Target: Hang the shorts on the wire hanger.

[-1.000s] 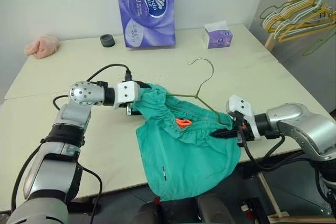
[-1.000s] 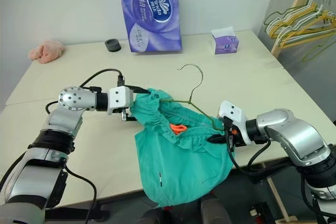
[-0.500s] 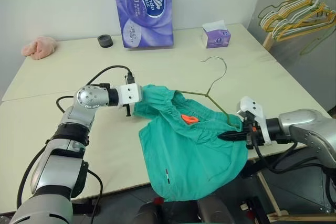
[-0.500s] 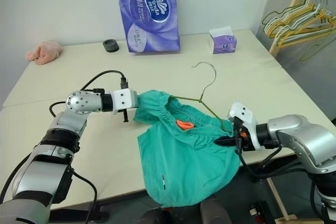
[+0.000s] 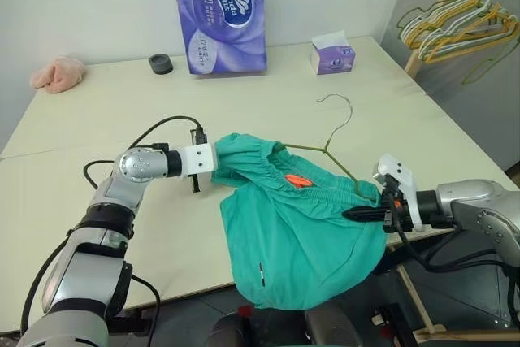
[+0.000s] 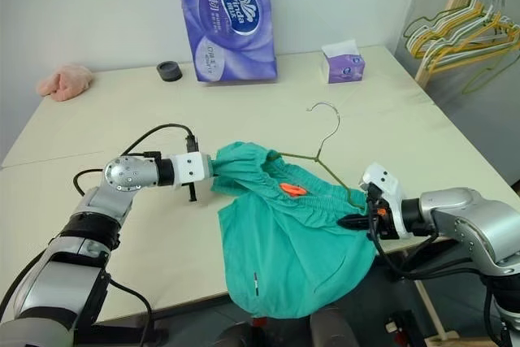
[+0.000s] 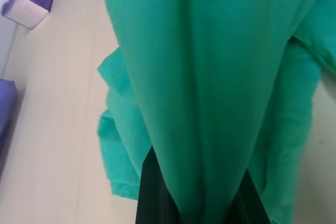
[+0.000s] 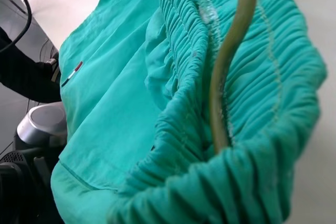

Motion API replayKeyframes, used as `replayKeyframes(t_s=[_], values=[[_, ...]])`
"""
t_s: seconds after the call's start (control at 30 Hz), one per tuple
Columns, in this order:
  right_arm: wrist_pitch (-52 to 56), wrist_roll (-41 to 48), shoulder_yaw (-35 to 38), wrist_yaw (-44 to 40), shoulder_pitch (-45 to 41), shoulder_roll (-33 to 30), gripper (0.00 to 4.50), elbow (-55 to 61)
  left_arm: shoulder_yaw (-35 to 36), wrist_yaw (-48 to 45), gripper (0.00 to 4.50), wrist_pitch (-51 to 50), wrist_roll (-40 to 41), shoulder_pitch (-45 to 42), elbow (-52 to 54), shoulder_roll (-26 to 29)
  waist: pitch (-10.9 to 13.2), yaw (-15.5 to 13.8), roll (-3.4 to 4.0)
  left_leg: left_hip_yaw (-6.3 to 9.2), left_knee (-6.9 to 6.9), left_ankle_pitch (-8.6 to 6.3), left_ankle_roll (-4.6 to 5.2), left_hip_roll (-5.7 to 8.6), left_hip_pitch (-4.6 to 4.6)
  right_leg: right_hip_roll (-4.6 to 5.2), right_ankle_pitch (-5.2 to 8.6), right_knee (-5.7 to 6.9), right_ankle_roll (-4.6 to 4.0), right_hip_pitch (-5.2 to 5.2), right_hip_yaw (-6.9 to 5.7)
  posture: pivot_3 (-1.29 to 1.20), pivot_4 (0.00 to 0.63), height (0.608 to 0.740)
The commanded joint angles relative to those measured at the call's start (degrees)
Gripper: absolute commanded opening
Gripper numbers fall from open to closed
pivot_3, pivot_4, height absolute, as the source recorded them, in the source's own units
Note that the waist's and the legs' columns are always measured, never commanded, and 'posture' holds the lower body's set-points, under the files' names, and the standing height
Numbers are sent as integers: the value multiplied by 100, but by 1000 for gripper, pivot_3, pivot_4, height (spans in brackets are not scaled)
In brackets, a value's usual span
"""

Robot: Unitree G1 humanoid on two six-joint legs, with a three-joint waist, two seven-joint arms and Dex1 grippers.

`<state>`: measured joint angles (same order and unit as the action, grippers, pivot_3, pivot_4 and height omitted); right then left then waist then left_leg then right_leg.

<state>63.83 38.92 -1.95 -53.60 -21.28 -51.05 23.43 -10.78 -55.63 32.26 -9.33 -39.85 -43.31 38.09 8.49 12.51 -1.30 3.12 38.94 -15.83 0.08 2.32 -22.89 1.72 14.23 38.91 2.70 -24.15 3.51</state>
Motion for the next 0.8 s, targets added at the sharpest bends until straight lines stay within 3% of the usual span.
replayKeyframes(t_s=[0.03,0.17,0.37,0.63,0.8], values=[[34,203,279,76,-175,37,0,130,103,-157,16,-418,330,220,530,-20,0,3,0,0,0,0,0,0,0,0,0,0,0,0,0,-269,113,740],[52,239,270,145,-206,65,0,172,166,-272,898,-846,657,422,1085,-124,0,-8,0,0,0,0,0,-1,-1,0,0,0,0,0,1,-271,110,740],[100,316,351,372,-195,191,0,191,521,220,2742,-1283,938,441,1293,-331,-1,0,-1,0,0,0,0,0,0,0,0,0,0,1,1,-280,108,740],[533,676,1226,1315,270,758,0,302,1280,-215,2742,-3210,2330,1154,2716,-36,-2,10,0,2,-1,0,0,-3,-1,0,0,2,0,-1,0,-277,110,740],[760,582,1987,2012,734,978,0,203,1215,-613,2742,-4751,3219,1346,3977,5,-3,-97,0,2,2,0,0,2,-1,4,0,0,0,4,1,-272,113,740]])
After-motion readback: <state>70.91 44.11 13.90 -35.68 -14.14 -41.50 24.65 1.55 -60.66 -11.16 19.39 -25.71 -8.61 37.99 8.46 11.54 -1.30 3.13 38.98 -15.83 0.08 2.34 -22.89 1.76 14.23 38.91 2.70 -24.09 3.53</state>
